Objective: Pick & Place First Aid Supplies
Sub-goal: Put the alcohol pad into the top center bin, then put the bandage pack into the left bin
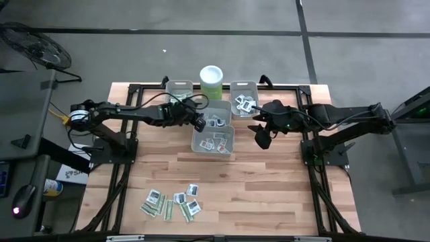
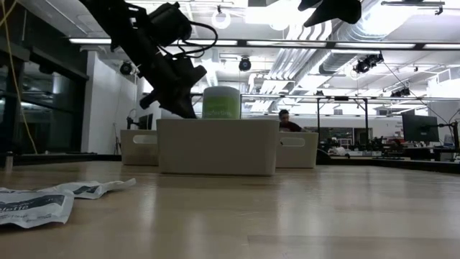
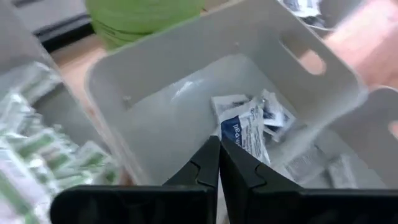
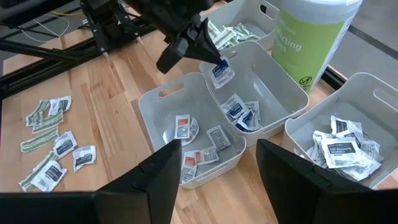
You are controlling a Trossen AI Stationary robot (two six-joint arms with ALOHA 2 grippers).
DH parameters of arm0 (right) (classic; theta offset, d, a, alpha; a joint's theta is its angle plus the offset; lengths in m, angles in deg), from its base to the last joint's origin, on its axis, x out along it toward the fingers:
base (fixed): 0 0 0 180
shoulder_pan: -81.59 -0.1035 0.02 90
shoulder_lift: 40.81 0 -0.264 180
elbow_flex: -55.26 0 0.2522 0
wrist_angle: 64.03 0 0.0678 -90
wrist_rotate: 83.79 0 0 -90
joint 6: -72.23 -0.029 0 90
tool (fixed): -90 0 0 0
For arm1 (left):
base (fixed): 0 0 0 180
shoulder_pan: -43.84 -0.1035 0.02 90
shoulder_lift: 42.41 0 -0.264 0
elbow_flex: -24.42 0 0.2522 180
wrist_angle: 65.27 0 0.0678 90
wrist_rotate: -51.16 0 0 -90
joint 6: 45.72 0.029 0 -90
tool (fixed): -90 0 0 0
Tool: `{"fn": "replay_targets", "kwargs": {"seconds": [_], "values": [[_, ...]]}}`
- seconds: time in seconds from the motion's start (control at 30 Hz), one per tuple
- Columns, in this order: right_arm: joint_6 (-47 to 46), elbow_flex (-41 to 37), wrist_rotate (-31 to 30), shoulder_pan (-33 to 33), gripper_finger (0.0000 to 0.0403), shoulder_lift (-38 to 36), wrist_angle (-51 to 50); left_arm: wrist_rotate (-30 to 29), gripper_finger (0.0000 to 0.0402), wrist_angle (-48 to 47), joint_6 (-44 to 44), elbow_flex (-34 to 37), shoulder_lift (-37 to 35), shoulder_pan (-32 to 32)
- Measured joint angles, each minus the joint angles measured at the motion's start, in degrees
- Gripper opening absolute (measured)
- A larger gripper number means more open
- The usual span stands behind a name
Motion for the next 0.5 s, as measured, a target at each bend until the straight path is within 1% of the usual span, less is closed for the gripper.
{"fn": "replay_targets", "kwargs": {"seconds": [0.1, 0.33, 0.4, 0.5], "values": [[0.0, 0.0, 0.0, 0.0, 0.0201, 0.0, 0.0, -2.26, 0.0026, -0.06, 0.12, 0.0, 0.0, 0.11], [0.07, 0.0, 0.87, 0.0, 0.0202, 0.0, 0.0, -2.42, 0.0082, -0.07, 0.12, 0.0, 0.0, 0.11], [0.08, 0.0, 0.94, 0.0, 0.0202, 0.0, 0.0, -0.58, 0.0097, -0.39, -0.05, 0.0, -0.55, 0.1], [0.17, 0.0, 1.66, 0.0, 0.0201, 0.0, 0.0, 5.28, 0.0111, -0.99, -0.08, 0.0, -2.81, 0.11]]}}
